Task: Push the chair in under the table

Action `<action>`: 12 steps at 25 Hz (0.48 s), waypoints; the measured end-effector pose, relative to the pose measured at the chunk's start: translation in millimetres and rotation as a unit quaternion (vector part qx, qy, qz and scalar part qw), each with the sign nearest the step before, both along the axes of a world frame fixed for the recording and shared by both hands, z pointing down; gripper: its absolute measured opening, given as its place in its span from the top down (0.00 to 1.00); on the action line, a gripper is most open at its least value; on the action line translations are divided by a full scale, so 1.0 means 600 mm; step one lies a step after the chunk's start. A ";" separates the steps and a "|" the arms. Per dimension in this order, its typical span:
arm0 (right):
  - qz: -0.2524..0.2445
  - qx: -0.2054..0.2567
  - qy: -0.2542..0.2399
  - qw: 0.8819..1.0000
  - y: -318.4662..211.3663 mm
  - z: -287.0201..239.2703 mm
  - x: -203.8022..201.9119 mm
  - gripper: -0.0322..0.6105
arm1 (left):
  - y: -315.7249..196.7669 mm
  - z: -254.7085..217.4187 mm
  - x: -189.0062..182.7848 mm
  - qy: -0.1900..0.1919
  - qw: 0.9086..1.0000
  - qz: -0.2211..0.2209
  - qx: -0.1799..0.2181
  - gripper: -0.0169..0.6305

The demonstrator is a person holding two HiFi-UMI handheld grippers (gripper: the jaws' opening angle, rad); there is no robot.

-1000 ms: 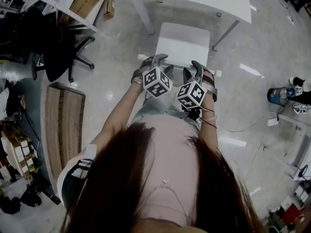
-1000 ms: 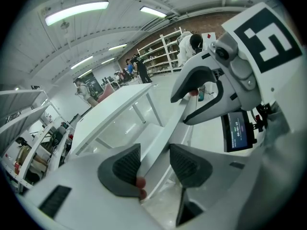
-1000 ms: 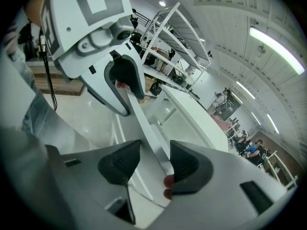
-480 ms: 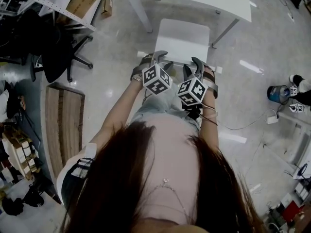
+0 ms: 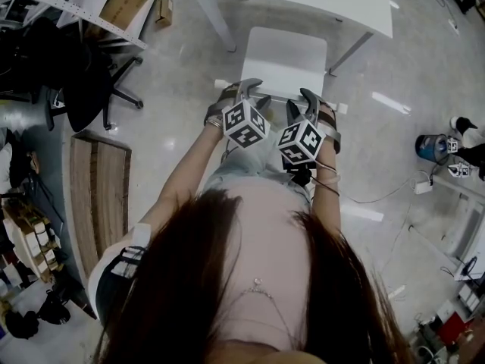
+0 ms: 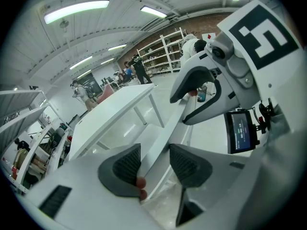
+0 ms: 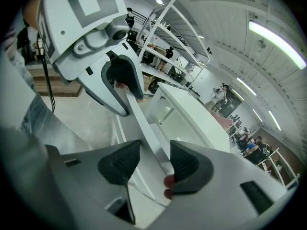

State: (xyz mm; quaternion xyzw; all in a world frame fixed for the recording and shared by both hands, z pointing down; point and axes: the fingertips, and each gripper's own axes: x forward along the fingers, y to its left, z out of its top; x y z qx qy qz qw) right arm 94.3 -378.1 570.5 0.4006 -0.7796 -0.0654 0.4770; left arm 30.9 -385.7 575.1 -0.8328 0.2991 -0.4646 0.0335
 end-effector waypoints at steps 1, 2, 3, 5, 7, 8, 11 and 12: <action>0.001 -0.001 0.000 1.000 -0.003 0.001 0.000 0.64 | -0.003 0.001 -0.001 0.000 1.000 0.001 0.000 0.68; 0.001 -0.002 0.000 1.000 -0.006 0.001 -0.001 0.64 | -0.006 0.001 -0.001 0.000 1.000 0.001 -0.001 0.68; 0.002 -0.003 0.000 1.000 -0.008 0.001 -0.001 0.64 | -0.008 0.000 -0.001 0.000 1.000 0.002 -0.001 0.68; 0.003 -0.004 0.001 1.000 -0.014 -0.002 0.003 0.64 | -0.013 -0.003 0.003 0.001 1.000 0.002 0.000 0.68; 0.004 -0.004 0.001 1.000 -0.021 -0.004 0.008 0.64 | -0.020 -0.006 0.008 0.001 1.000 0.003 0.001 0.68; 0.005 -0.004 0.001 1.000 -0.025 -0.004 0.010 0.64 | -0.025 -0.006 0.010 0.001 1.000 0.003 0.001 0.68; 0.007 -0.005 0.001 1.000 -0.040 -0.001 0.013 0.64 | -0.040 -0.003 0.013 0.000 1.000 0.005 -0.001 0.68; 0.007 -0.007 0.001 1.000 -0.045 0.000 0.013 0.64 | -0.045 -0.002 0.013 0.000 1.000 0.005 -0.002 0.68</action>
